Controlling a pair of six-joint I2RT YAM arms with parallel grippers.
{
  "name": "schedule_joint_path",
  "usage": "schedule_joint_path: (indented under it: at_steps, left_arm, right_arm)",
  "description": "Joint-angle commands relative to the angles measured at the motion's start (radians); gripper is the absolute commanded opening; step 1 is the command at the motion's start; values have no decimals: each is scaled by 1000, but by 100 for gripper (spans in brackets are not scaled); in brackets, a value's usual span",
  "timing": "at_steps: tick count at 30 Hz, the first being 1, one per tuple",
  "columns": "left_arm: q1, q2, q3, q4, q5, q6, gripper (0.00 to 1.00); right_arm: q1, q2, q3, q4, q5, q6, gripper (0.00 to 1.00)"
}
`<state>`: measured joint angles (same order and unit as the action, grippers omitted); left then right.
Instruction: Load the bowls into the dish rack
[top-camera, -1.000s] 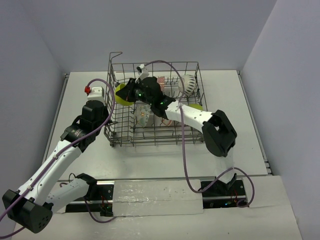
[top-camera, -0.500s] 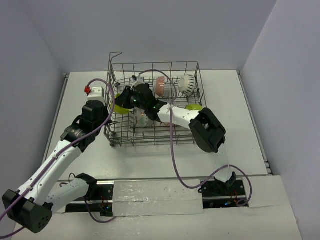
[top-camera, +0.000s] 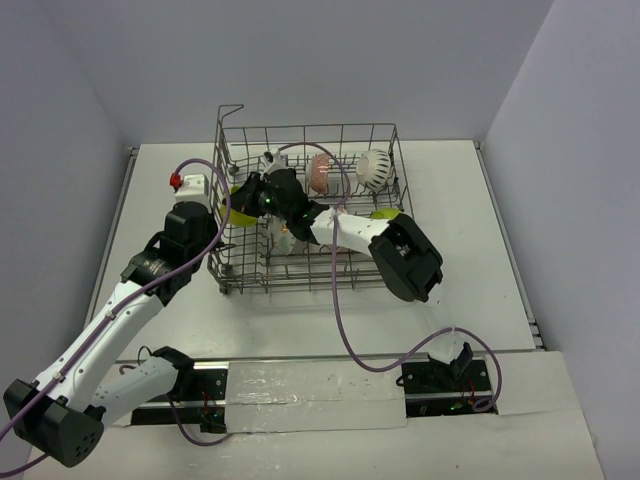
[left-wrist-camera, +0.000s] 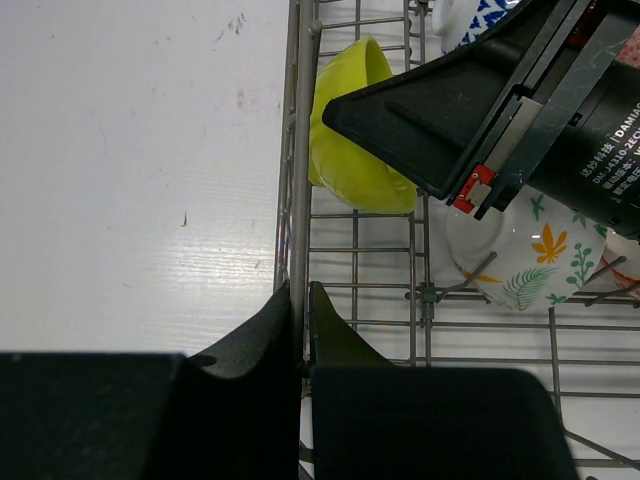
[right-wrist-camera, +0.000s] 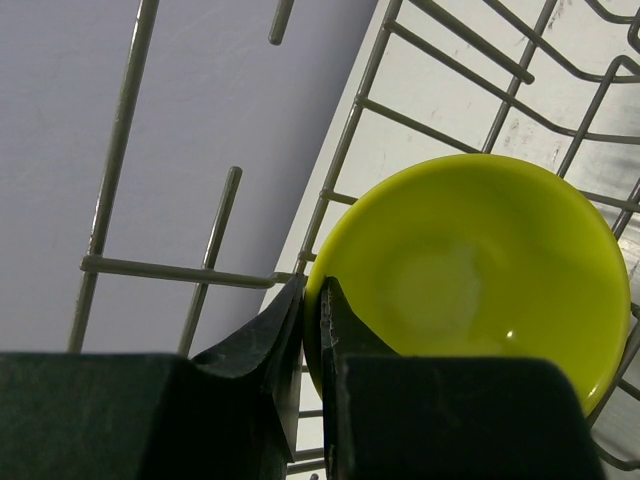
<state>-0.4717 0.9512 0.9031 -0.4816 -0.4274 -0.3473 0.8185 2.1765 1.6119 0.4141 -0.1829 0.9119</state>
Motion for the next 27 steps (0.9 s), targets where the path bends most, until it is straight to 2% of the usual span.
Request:
schedule_joint_path:
  at_steps: [1,9,13,20,27]
  left_arm:
    - [-12,-25,-1,11,-19,10,0]
    - [-12,-28,-1,12,-19,11,0]
    - [-12,-29,-3,12,-19,10,0]
    - [-15,-32,-3,12,-20,11,0]
    - [-18,-35,-6,12,-30,11,0]
  right_arm:
    - [30,-17,13,46,-17,15,0]
    - [16,-64,-101,233,-30,143,0]
    - [21,-57,-80,239,-33,163,0]
    - [19,-46,-69,192,-43,137,0]
    - [4,-112,-85,-23,29,53,0]
